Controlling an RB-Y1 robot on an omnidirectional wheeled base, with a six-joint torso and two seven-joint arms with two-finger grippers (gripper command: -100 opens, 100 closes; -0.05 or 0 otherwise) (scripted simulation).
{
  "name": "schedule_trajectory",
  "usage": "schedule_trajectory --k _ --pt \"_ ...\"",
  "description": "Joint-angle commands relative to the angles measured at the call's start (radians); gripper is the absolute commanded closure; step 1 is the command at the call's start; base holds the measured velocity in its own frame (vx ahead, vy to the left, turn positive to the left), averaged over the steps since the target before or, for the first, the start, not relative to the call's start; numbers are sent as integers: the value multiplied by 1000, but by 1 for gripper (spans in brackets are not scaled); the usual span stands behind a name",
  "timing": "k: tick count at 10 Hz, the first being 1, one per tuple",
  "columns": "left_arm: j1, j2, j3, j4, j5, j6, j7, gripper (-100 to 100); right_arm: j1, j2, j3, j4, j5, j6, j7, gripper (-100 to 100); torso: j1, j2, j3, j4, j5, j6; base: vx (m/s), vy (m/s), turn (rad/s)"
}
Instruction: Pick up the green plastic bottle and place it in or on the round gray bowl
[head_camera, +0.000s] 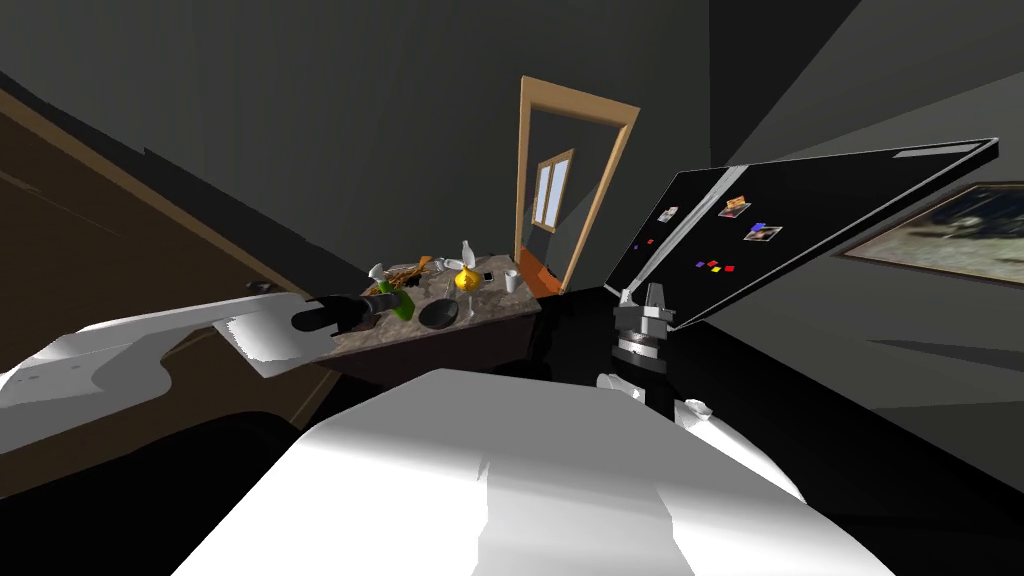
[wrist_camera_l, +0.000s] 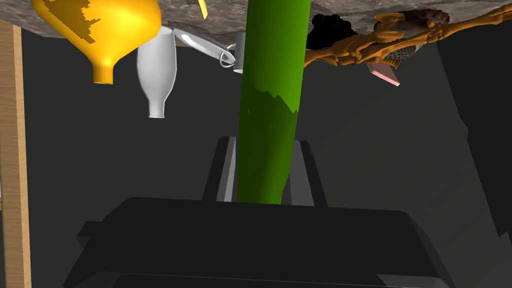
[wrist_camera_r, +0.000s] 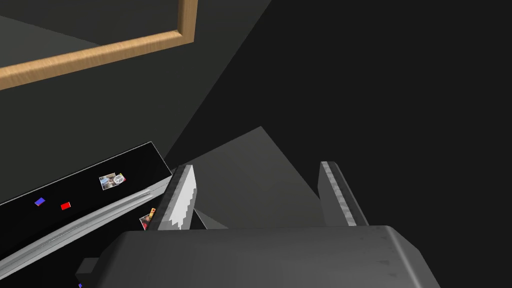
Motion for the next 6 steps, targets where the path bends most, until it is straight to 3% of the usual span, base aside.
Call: schedule_trajectory --k 1,4,5,6 --pt "18 33 34 -28 35 40 29 100 0 0 0 0 0 0 0 0 0 0 0 0 0 0 92 -36 -124" --pt "33 60 64 -105 67 75 54 100 0 0 0 0 0 0 0 0 0 0 0 0 0 1 76 -37 -70" --pt "30 56 60 -92 62 74 50 100 0 0 0 0 0 0 0 0 0 2 1 1 1 1 18 -21 -11" --pt "30 57 60 -95 63 75 53 -100 0 0 0 0 0 0 0 0 3 5 3 2 1 0 6 -6 -1"
